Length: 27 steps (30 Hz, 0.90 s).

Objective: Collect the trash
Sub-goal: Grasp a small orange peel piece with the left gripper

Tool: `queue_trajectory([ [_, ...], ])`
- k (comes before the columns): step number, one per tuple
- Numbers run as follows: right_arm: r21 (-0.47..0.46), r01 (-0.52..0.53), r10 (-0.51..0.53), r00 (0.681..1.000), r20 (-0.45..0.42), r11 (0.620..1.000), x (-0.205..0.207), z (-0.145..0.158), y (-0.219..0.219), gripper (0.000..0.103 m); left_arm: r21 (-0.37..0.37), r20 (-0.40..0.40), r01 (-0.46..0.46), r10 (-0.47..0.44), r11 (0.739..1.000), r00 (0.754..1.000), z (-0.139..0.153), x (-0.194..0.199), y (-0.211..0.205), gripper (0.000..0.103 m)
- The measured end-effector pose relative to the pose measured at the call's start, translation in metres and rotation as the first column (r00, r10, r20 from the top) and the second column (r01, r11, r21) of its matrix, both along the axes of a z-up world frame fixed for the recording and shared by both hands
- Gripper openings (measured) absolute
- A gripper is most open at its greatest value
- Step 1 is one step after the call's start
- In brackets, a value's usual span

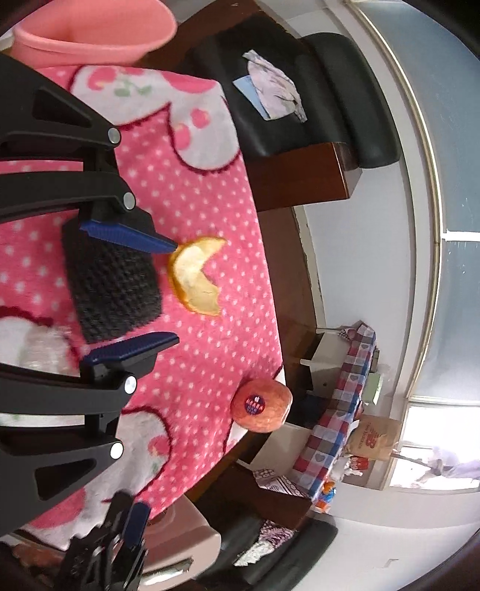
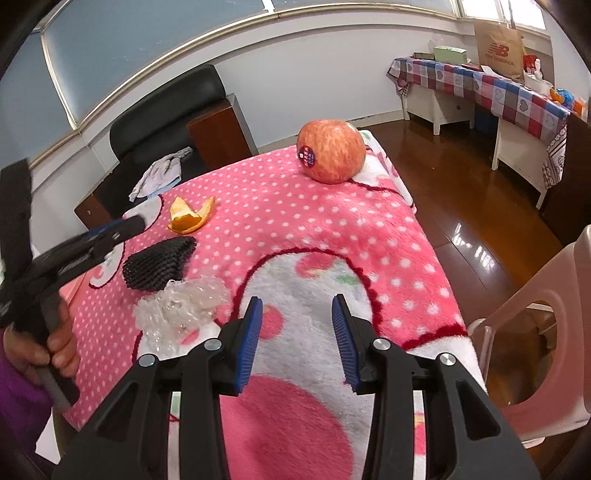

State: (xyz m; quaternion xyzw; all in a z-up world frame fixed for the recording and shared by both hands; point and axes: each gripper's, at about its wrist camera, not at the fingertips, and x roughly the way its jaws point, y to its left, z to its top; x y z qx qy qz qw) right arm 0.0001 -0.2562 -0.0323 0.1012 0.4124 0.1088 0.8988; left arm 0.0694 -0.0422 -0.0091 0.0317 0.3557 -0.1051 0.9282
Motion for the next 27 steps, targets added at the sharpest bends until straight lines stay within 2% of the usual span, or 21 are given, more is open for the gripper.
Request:
queue_trajectory([
  [9,-0.019,0.004,-0.004,1.0,0.013,1.0,-0.017,0.009,-0.006,0.04,0.07,-0.005,0.002,-0.002,0.998,1.0,-0.018,0.038,-0.022,0.042],
  [13,-0.022,0.007,-0.007,1.0,0.027,1.0,-0.024,0.014,-0.006,0.04,0.097,-0.042,0.002,0.002,0.995,0.999,-0.029,0.048,-0.026,0.029],
  [15,-0.019,0.009,-0.009,0.999,0.033,1.0,-0.027,0.016,-0.007,0.04,0.111,-0.055,-0.004,0.01,0.994,0.998,-0.035,0.053,-0.026,0.017],
  [18,-0.009,0.012,-0.012,0.999,0.033,1.0,-0.03,0.016,-0.009,0.04,0.095,-0.068,0.003,0.003,0.995,0.998,-0.037,0.053,-0.028,0.009],
  [19,-0.006,0.012,-0.011,0.999,0.034,1.0,-0.031,0.016,-0.01,0.04,0.089,-0.065,0.004,0.002,0.996,0.998,-0.035,0.051,-0.028,0.004],
  [27,0.027,0.007,-0.007,1.0,0.03,1.0,-0.031,0.013,-0.012,0.04,-0.006,-0.03,0.012,-0.012,1.0,0.999,-0.006,0.023,-0.018,0.003],
])
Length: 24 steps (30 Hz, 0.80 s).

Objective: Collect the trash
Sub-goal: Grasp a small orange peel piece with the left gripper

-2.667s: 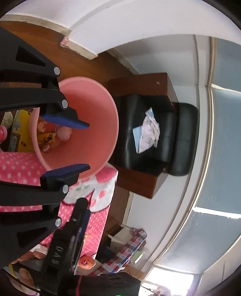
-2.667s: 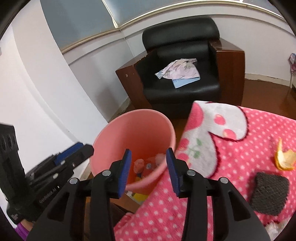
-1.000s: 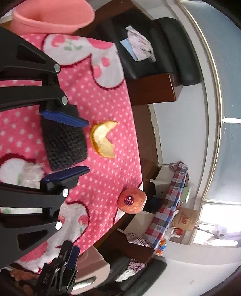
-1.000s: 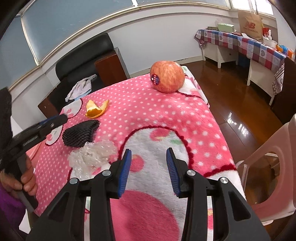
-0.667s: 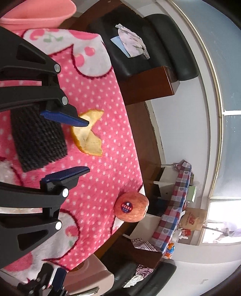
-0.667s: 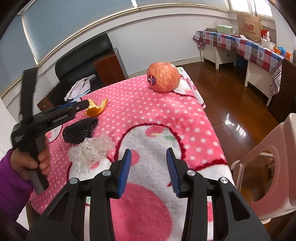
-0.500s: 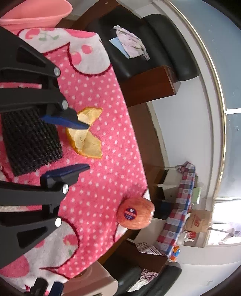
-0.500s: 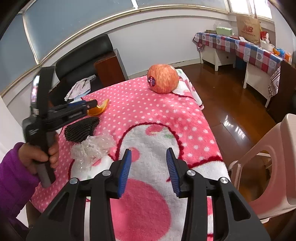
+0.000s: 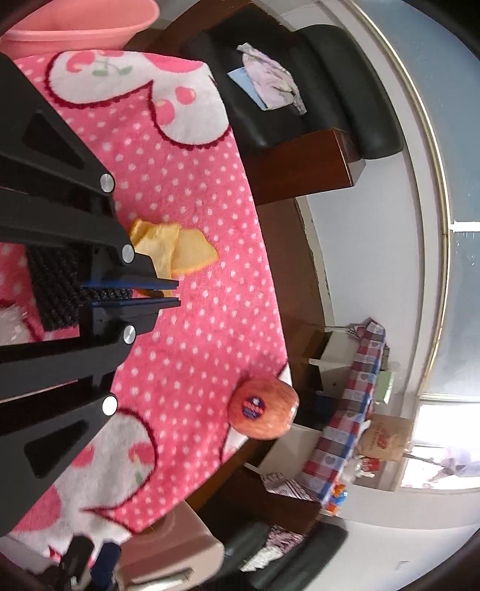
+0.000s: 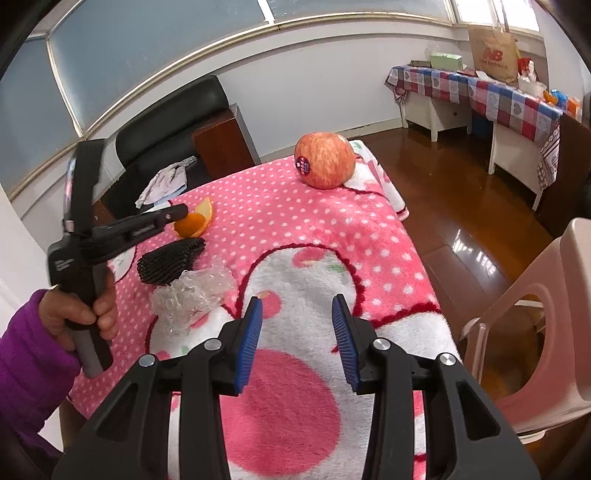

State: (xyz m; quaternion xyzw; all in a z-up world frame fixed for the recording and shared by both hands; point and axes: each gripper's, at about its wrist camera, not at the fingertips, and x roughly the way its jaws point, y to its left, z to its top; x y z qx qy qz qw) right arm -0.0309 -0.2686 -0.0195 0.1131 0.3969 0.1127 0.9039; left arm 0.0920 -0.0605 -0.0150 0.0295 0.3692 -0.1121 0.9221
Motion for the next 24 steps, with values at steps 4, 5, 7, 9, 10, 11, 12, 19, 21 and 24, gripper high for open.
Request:
queue_trajectory([
  [4,0.022,-0.002,0.003,1.0,-0.013,1.0,0.002,-0.003,0.0,0.04,-0.024,0.026,0.0,0.001,1.0,1.0,0.014,-0.017,0.007,0.003],
  [5,0.024,-0.004,0.004,1.0,-0.013,1.0,0.003,-0.003,0.0,0.04,-0.027,0.03,0.0,0.001,1.0,1.0,0.017,-0.021,0.008,0.003],
  [7,0.029,-0.008,0.008,1.0,-0.011,1.0,0.003,-0.002,0.002,0.04,-0.034,0.034,-0.004,0.005,0.999,0.999,0.022,-0.029,0.012,0.003],
  [9,0.033,-0.01,0.011,1.0,-0.012,0.999,0.003,-0.003,0.003,0.04,-0.041,0.037,-0.006,0.007,0.999,0.999,0.026,-0.036,0.016,0.003],
  [10,0.035,-0.011,0.012,1.0,-0.017,0.999,0.004,-0.004,0.004,0.04,-0.043,0.038,-0.006,0.007,0.999,0.999,0.028,-0.039,0.019,0.003],
  [11,0.035,-0.012,0.013,1.0,-0.019,0.999,0.004,-0.004,0.005,0.04,-0.046,0.039,-0.004,0.006,0.999,0.999,0.03,-0.042,0.021,0.003],
  [12,0.034,-0.012,0.013,1.0,-0.02,0.999,0.004,-0.003,0.005,0.04,-0.049,0.039,-0.001,0.003,0.999,0.999,0.031,-0.045,0.022,0.003],
  [19,0.025,-0.026,0.026,1.0,-0.005,0.999,-0.001,0.002,0.012,0.04,-0.068,0.04,0.01,-0.008,0.998,0.999,0.034,-0.07,0.03,0.003],
  [21,0.024,-0.033,0.033,0.999,-0.005,0.999,-0.001,0.003,0.015,0.04,-0.063,0.045,0.009,-0.007,0.998,0.999,0.034,-0.076,0.032,0.003],
  [24,0.017,-0.044,0.044,0.999,0.005,0.999,-0.003,0.007,0.02,0.04,-0.051,0.059,0.006,-0.003,0.999,0.998,0.035,-0.085,0.034,0.003],
])
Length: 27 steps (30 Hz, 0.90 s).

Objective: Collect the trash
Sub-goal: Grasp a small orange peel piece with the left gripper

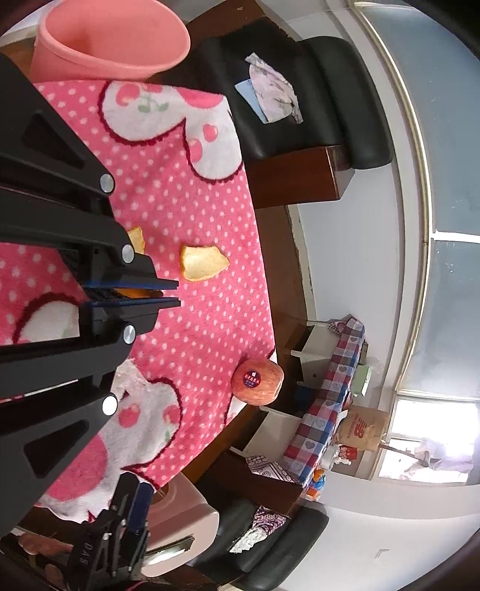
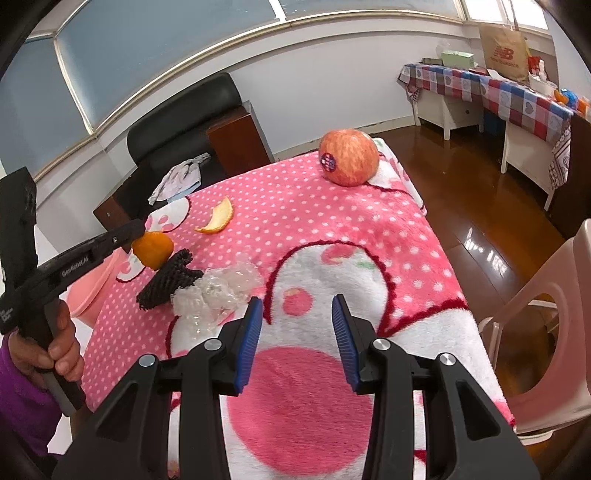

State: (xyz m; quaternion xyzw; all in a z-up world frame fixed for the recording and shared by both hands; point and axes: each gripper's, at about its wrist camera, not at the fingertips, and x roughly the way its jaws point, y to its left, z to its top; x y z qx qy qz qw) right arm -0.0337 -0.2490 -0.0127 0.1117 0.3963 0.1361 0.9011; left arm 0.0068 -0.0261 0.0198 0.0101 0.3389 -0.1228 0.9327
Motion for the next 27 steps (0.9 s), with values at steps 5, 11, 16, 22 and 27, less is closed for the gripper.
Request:
queue_trajectory([
  [5,-0.005,-0.023,0.023,1.0,0.009,1.0,-0.003,0.004,0.009,0.04,-0.001,0.014,-0.001,0.002,1.0,1.0,0.001,-0.014,0.008,0.003],
  [11,0.004,-0.04,0.04,0.999,0.011,0.999,-0.005,0.005,0.017,0.04,-0.011,0.018,-0.012,0.012,1.0,1.0,0.002,-0.027,0.016,0.003],
  [16,0.007,-0.066,0.066,0.998,0.005,0.998,-0.002,0.005,0.026,0.04,-0.027,0.023,-0.033,0.033,0.999,0.999,0.003,-0.032,0.026,0.003],
  [22,0.007,-0.083,0.082,0.996,0.016,0.997,-0.001,0.006,0.031,0.04,-0.036,0.032,-0.065,0.066,0.997,0.997,0.004,-0.038,0.04,0.003],
  [27,0.018,-0.096,0.096,0.995,0.013,0.995,0.007,0.005,0.035,0.04,-0.041,0.018,-0.09,0.091,0.995,0.996,-0.002,-0.04,0.051,0.003],
])
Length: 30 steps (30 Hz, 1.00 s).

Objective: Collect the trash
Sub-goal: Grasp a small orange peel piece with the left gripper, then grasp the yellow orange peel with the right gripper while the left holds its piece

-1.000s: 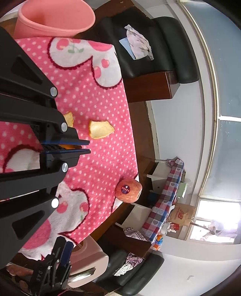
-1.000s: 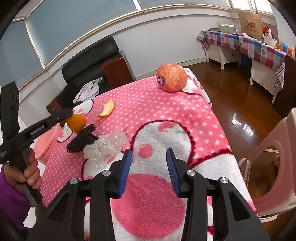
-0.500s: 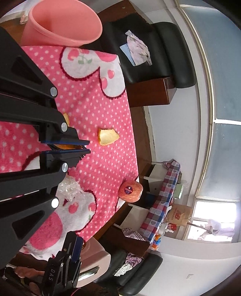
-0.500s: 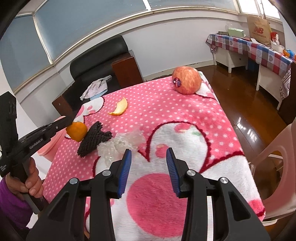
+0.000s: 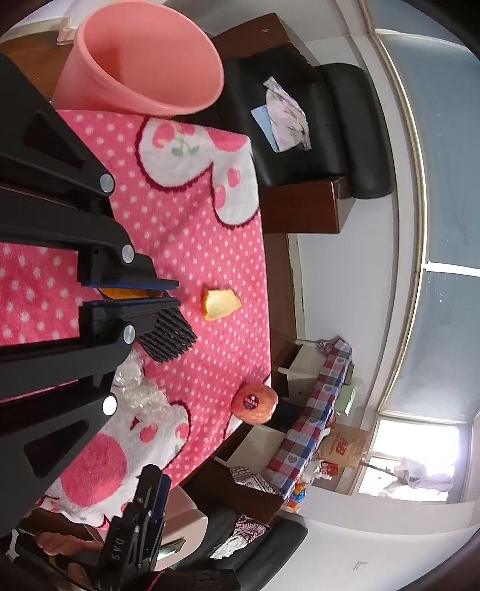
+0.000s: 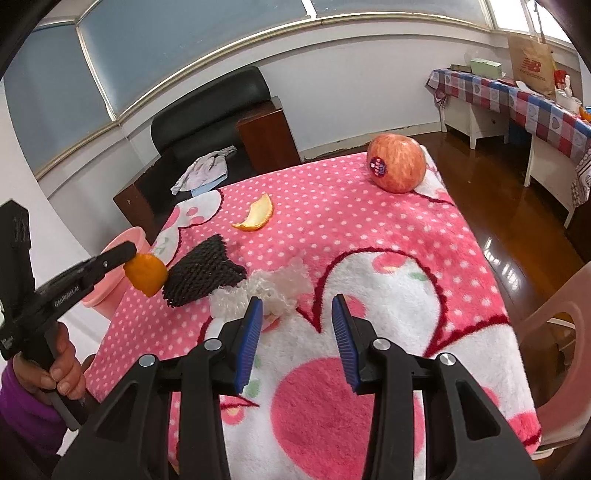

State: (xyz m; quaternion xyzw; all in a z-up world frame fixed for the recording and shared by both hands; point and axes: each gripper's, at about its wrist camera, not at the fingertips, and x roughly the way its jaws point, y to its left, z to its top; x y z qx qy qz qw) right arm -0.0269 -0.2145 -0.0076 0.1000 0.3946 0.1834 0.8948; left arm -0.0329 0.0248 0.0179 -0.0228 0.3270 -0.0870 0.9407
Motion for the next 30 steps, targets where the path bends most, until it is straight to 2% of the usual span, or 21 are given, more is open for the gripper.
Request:
queue_trajectory([
  [6,0.063,-0.065,0.067,0.998,-0.023,0.996,0.013,0.0,0.018,0.04,0.0,-0.01,-0.027,0.027,1.0,1.0,-0.004,-0.005,0.012,0.003],
  [13,0.063,-0.175,0.176,0.984,-0.009,0.983,0.036,0.01,0.058,0.04,-0.01,0.005,-0.065,0.065,0.998,0.998,0.0,-0.016,0.031,0.003],
  [18,0.06,-0.158,0.16,0.987,-0.016,0.986,0.07,0.018,0.069,0.04,-0.026,0.011,-0.082,0.082,0.996,0.997,0.002,-0.022,0.041,0.003],
  [25,0.065,-0.104,0.111,0.987,-0.117,0.992,0.134,-0.001,0.091,0.04,-0.054,-0.002,-0.089,0.089,0.995,0.996,-0.004,-0.019,0.051,0.003],
  [27,0.064,-0.098,0.107,0.984,-0.143,0.993,0.148,-0.007,0.094,0.03,-0.055,-0.006,-0.085,0.084,0.995,0.996,-0.006,-0.017,0.052,0.003],
  [30,0.06,-0.084,0.094,0.977,-0.19,0.995,0.168,-0.017,0.102,0.029,-0.06,-0.012,-0.082,0.081,0.995,0.997,-0.009,-0.013,0.055,0.003],
])
